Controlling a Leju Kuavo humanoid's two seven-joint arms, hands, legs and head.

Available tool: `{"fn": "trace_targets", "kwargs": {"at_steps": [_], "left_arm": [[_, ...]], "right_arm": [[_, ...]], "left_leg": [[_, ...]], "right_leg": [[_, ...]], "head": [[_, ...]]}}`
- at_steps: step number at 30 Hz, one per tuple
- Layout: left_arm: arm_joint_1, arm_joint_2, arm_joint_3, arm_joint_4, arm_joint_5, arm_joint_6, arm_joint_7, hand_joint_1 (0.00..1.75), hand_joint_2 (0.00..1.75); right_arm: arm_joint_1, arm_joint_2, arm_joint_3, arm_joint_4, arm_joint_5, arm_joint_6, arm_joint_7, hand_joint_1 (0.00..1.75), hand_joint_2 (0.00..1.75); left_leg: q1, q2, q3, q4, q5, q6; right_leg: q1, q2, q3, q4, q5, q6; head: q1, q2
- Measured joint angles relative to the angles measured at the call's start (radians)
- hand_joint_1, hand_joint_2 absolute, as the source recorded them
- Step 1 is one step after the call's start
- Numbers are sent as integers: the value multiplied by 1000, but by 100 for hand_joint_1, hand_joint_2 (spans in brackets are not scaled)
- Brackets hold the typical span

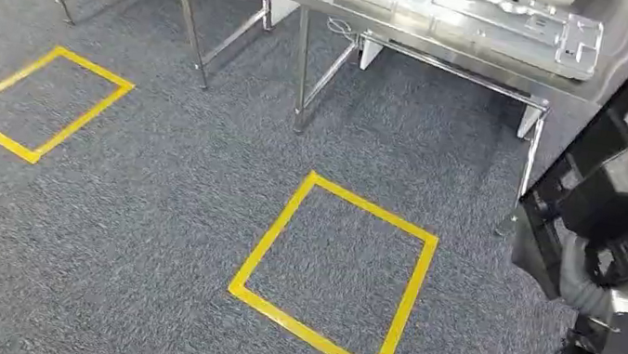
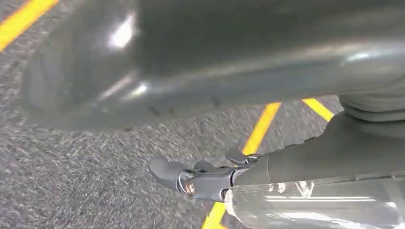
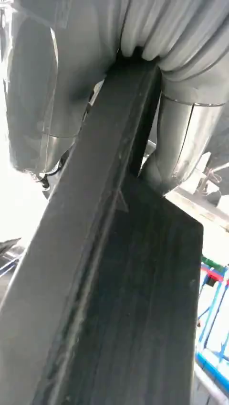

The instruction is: Take the parts from the cabinet and place them on the table.

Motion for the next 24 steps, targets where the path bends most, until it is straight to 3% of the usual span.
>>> {"fn": "trace_targets", "kwargs": {"at_steps": [2, 3, 4, 5, 7, 8, 9, 10, 11, 12, 13, 14, 15, 16, 18, 19, 20, 21, 22, 23, 24], "left_arm": [[1, -2, 0, 0, 0, -1, 0, 0, 0], [0, -3, 0, 0, 0, -1, 0, 0, 0], [0, -3, 0, 0, 0, -2, -1, 0, 0], [-1, -3, 0, 0, 0, -2, -1, 0, 0], [-3, -3, 0, 0, -2, -5, 0, 0, 0], [-2, -4, 0, 0, -2, -7, 1, 0, 0], [-1, -5, 0, 0, -2, -8, 2, 0, 0], [0, -5, -1, 0, -2, -10, 4, 0, 0], [2, -6, -1, 0, -2, -11, 4, 0, 0], [3, -7, -1, 0, -2, -13, 4, 0, 0], [6, -9, -1, 0, -2, -15, 5, 0, 0], [5, -9, -2, 0, -2, -16, 5, 0, 0], [1, -9, -2, 0, -2, -16, 4, 0, 0], [1, -8, -2, 0, -2, -16, 3, 0, 0], [-3, -8, -2, 0, -2, -16, 3, 0, 0], [-6, -8, -2, 0, -2, -16, 3, 0, 0], [-8, -8, -2, 0, -2, -15, 3, 0, 0], [-10, -8, -2, 0, -2, -15, 3, 0, 0], [-10, -8, -2, 0, -2, -15, 3, 0, 0], [-9, -8, -2, 0, -2, -15, 4, 0, 0], [-8, -8, -2, 0, -2, -15, 4, 0, 0]], "right_arm": [[0, -6, 3, 3, 2, 0, 0, 175, 175], [-2, -10, 5, 3, 2, 0, 0, 175, 175], [-4, -11, 7, 5, 3, 0, 0, 175, 175], [-9, -17, 8, 6, 2, -1, -2, 175, 175], [-2, -25, 8, 6, 2, -5, -3, 175, 175], [7, -27, 8, 7, 0, -7, -3, 175, 175], [14, -28, 8, 6, -7, -6, -3, 175, 175], [21, -30, 9, 6, -23, -3, -2, 175, 175], [24, -34, 8, 5, -43, 6, -2, 175, 175], [26, -39, 8, 5, -65, 16, -2, 175, 175], [26, -43, 8, 5, -78, 19, -3, 175, 175], [27, -45, 7, 6, -85, 20, -5, 175, 175], [27, -46, 8, 6, -87, 23, -3, 175, 175], [28, -49, 8, 1, -82, 21, -3, 175, 175], [23, -50, 8, 0, -69, 16, -5, 175, 175], [24, -50, 8, -1, -59, 12, -5, 175, 175], [20, -50, 8, 0, -51, 11, 0, 175, 175], [16, -50, 9, 2, -41, 10, 7, 175, 175], [14, -50, 12, 5, -32, 10, 16, 175, 175], [11, -51, 17, 9, -21, 11, 27, 175, 175], [7, -52, 21, 16, -12, 13, 39, 175, 175]], "left_leg": [[0, 2, 17, -19, -2, 17], [11, 1, 38, -32, -1, 19], [9, -1, 55, -41, -5, 22], [10, 0, 66, -44, -12, 27], [12, -2, 87, -45, -33, 26], [14, -4, 101, -45, -45, 25], [15, -2, 118, -45, -57, 24], [16, 1, 138, -45, -72, 21], [17, 9, 160, -45, -88, 19], [18, 14, 182, -45, -105, 14], [16, 20, 191, -47, -122, 9], [12, 28, 214, -37, -138, 3], [10, 36, 213, -47, -144, -6], [9, 47, 234, -53, -145, -13], [8, 52, 233, -27, -130, -24], [15, 35, 211, 22, -123, -26], [17, 20, 164, 99, -121, -31], [20, 14, 111, 175, -146, -34], [22, 12, 62, 234, -193, -39], [22, 12, 25, 269, -238, -42], [23, 12, 0, 274, -259, -45]], "right_leg": [[0, -2, 12, 6, 12, 12], [-1, -3, 12, 15, 4, 15], [-3, -9, 3, 49, 9, 22], [-5, -10, -39, 118, 3, 28], [-13, -10, -136, 248, -58, 38], [-17, -11, -174, 281, -92, 42], [-20, -13, -194, 279, -102, 49], [-22, -16, -199, 244, -86, 54], [-22, -25, -191, 181, -42, 51], [-21, -40, -179, 104, 28, 46], [-15, -83, -173, 32, 137, 37], [-7, -105, -184, 22, 153, 29], [-2, -97, -177, 24, 143, 19], [-3, -76, -171, 18, 145, 12], [-11, -56, -148, 9, 137, 2], [-13, -50, -135, 0, 132, -6], [-13, -44, -124, -2, 124, -13], [-13, -38, -116, -3, 115, -15], [-13, -32, -106, -3, 104, -16], [-13, -27, -95, -3, 94, -16], [-13, -21, -80, -3, 83, -14]], "head": [[0, 0], [-1, 0], [0, 0], [0, 0], [0, 0], [0, 0], [0, 0], [0, 0], [0, 0], [0, 0], [0, 0], [-2, 0], [5, 0], [4, 0], [2, 0], [2, 0], [2, 0], [1, 0], [2, 0], [2, 0], [2, 0]]}}
